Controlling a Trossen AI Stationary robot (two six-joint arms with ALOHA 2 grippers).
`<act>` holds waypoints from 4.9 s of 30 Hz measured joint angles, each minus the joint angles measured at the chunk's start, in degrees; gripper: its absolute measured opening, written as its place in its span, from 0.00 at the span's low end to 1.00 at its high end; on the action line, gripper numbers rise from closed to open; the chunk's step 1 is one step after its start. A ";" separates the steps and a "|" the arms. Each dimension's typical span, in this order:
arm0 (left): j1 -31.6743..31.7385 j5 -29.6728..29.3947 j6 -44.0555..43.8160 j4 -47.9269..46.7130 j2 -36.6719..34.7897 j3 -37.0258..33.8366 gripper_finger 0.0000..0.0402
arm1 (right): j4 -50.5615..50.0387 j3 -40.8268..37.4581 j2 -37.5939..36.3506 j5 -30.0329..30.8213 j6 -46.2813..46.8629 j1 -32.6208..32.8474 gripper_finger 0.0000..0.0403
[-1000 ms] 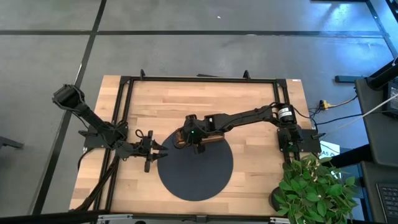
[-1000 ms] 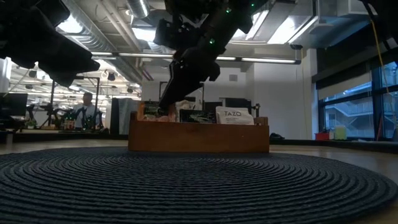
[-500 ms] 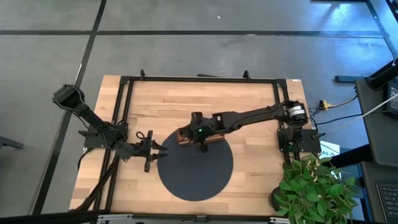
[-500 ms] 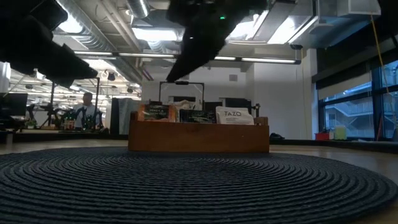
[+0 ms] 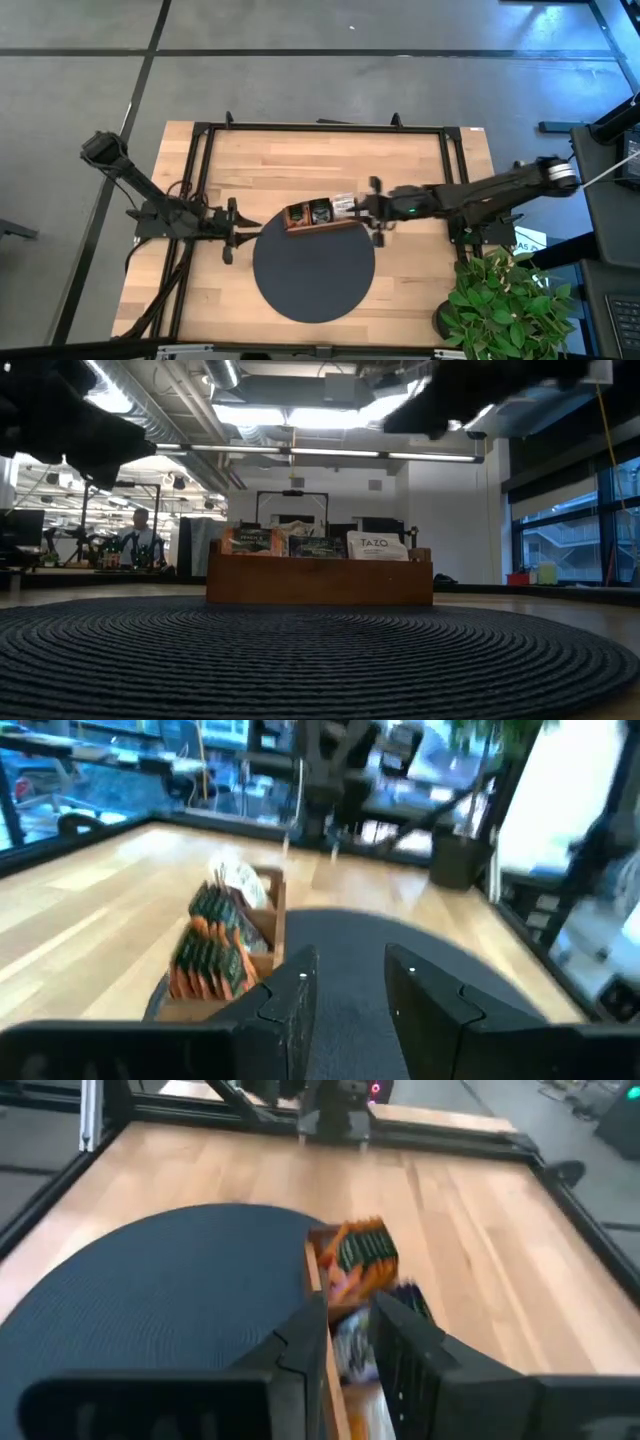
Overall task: Pick & Place Tea
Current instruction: Return to Home Position
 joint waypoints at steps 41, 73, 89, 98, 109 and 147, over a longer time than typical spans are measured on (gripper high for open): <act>28.19 16.38 6.31 -37.21 -49.39 -0.92 0.29 | 34.80 -43.38 -38.43 -6.44 7.70 -1.91 0.21; 28.33 14.66 8.49 -38.24 -49.42 -0.84 0.28 | 10.30 -43.36 -61.83 -0.34 3.57 -2.06 0.21; 28.33 14.56 6.29 -37.99 -49.41 -0.82 0.28 | -0.71 -43.32 -74.18 0.90 3.48 -2.15 0.21; 28.33 14.53 6.27 -37.91 -49.33 -0.82 0.28 | -2.89 -43.32 -73.52 0.72 6.23 -2.17 0.21; 28.33 14.46 6.27 -37.76 -49.31 -0.82 0.28 | -2.84 -43.32 -73.52 0.68 6.21 -2.17 0.21; 28.33 14.40 6.24 -37.78 -49.31 -0.82 0.28 | -2.81 -43.32 -73.52 0.57 6.27 -2.17 0.21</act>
